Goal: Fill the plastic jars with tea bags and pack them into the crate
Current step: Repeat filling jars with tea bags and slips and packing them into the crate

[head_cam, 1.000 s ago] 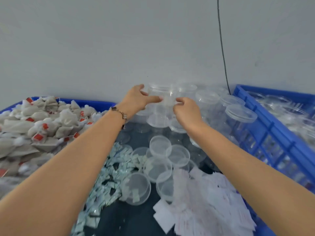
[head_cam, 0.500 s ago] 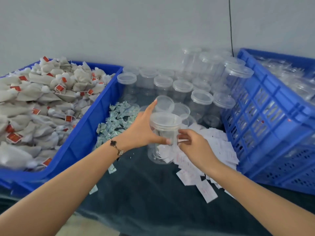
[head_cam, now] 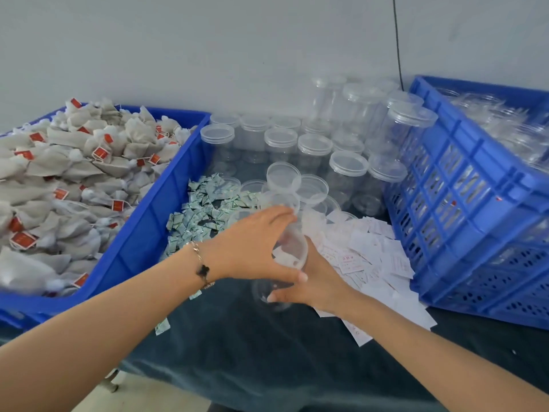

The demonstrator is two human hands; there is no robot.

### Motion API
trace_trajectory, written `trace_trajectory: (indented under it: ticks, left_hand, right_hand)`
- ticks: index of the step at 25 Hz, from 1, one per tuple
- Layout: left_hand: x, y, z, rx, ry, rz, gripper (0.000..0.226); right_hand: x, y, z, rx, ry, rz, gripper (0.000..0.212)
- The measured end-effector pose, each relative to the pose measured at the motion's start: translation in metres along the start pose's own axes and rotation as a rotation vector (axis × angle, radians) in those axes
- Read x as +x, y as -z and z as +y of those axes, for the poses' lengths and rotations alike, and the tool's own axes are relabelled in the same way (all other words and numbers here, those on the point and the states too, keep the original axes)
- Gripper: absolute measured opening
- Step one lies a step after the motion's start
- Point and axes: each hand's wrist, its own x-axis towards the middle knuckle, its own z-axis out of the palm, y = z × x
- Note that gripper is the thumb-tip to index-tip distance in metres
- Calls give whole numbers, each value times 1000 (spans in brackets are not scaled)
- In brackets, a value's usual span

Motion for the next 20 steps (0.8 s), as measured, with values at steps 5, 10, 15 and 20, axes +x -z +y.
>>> trace_trajectory:
  ticks: [5,10,15,20]
  left_hand:
    - [-4,-16,21,193,35,219,71]
    - [16,7,47,400,344,-30,93]
    - [26,90,44,419,264,-541,81]
    - [19,73,45,265,-11,-633,82]
  right_hand:
    - [-3,-23,6,-26,-33,208,85]
    - [-4,-27,10,14,-47,187,85]
    - [-7,-27,7,40,-60,221,88]
    - [-6,-25,5,-30,-54,228,86]
